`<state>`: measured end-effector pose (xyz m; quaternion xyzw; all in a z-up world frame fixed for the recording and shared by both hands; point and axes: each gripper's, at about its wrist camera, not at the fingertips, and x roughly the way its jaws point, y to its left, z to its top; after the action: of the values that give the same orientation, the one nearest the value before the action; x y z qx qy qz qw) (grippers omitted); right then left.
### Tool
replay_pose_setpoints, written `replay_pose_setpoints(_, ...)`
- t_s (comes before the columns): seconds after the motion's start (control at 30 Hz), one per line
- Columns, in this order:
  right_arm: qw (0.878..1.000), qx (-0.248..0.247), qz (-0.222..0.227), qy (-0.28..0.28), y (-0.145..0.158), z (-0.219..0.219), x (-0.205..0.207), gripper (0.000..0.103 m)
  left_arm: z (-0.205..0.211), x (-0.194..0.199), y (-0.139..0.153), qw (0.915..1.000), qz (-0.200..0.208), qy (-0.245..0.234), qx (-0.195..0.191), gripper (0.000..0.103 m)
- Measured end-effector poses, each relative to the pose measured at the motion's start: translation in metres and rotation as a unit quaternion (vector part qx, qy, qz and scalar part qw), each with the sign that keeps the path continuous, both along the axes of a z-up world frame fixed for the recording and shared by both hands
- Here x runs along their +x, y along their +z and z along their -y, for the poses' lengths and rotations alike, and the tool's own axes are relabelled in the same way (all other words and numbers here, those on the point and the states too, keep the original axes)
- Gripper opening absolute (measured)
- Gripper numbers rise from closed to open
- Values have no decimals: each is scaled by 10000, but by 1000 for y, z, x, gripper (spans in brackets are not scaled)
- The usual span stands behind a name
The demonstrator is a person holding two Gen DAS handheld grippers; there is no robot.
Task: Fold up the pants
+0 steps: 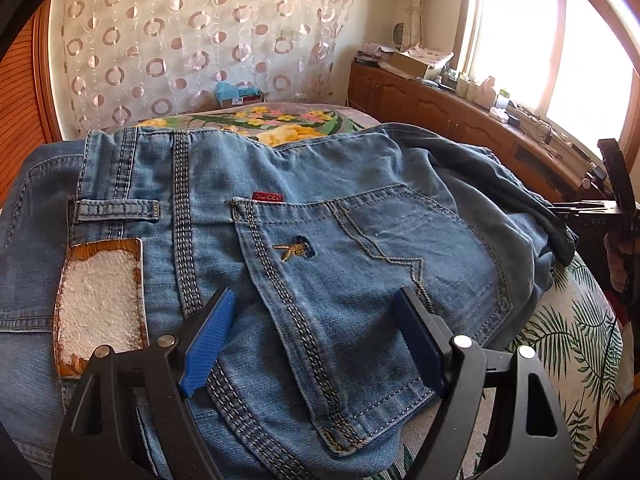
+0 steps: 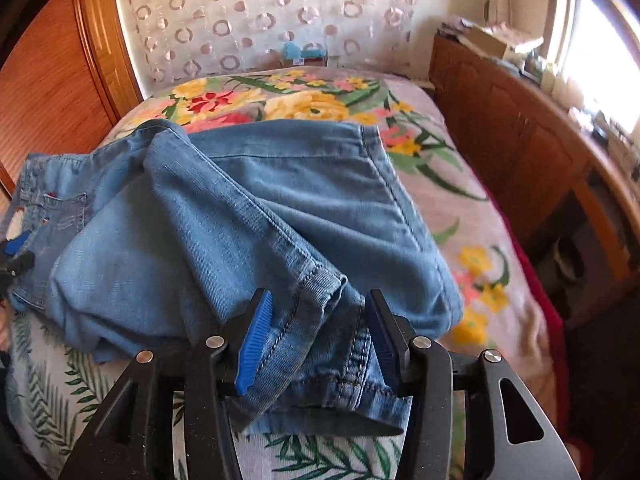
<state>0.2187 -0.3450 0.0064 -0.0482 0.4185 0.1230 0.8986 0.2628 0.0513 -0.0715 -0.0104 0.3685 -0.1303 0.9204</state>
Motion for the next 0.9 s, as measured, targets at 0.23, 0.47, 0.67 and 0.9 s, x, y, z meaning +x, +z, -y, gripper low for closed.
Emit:
replay_pose_setpoints(0.23,9995,105,-64,289,7,-1,10,16,0,0,0,10000,-7,7,11,82)
replay_pose_setpoints(0.47,9969,-294,656,323,40,-1,5,7,1,-1,-1,10000,-11,12,-21,82)
replay_pose_setpoints(0.67,9852,-763,1529,142,87,-1,25,7,1,-2,-1,10000,-4,26,-22,82)
replay_pose_setpoints(0.9,9726,-1457,1812,-9,85,-15,65,6,1,-1,-1,10000,-5,32,-32,82)
